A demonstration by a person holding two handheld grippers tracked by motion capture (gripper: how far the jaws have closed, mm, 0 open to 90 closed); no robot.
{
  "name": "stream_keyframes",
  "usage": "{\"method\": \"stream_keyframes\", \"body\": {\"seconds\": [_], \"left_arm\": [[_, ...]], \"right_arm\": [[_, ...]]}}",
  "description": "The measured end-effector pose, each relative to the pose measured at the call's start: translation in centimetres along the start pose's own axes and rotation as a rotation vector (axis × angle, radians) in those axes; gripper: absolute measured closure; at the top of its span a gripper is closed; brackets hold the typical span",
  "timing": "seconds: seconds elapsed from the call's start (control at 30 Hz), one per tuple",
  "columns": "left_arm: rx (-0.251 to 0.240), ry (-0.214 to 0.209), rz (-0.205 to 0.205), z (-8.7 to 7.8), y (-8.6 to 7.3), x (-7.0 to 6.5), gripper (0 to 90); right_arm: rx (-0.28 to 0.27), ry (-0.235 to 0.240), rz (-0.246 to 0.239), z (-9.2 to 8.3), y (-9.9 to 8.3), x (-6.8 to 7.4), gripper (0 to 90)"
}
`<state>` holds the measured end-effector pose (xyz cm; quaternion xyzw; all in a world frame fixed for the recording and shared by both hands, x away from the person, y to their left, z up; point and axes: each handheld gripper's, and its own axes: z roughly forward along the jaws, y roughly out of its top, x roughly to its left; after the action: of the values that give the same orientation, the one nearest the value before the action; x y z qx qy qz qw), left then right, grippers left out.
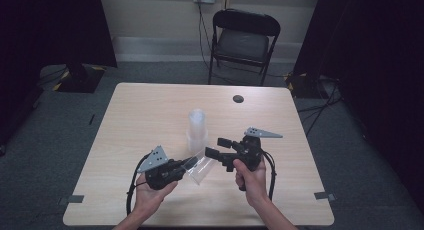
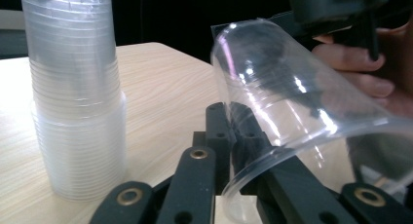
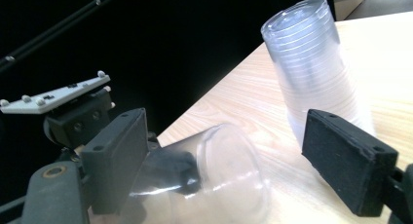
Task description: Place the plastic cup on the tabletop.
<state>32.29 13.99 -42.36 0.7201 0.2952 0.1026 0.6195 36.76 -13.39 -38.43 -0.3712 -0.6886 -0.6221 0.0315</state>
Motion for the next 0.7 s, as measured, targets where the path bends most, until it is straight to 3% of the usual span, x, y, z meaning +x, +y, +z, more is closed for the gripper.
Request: {"method": "stream_keyframes", "body": {"seconds": [0.1,0.33,0.5,0.7], "left_arm": [[0.008,0.002,-0.011,-0.11,0.11,0.1,87.7],[0.084,0.017,-0.019,-0.17,0.17,0.15,90.0],[0.124,0.071,-0.027,-0.08,0.33,0.27,90.0],[0.148,0.062,-0.065,-0.52,0.84,0.86,90.0]], "right_arm": [[0.003,0.024,-0.009,-0.03,0.09,-0.01,18.5],[-0.01,0.0,-0.03,-0.25,0.12,-0.12,20.3],[0.02,-0.02,-0.079,-0.58,0.12,-0.07,19.6],[0.059,-0.045,-0.107,-0.74,-0.56,-0.03,16.0]]}}
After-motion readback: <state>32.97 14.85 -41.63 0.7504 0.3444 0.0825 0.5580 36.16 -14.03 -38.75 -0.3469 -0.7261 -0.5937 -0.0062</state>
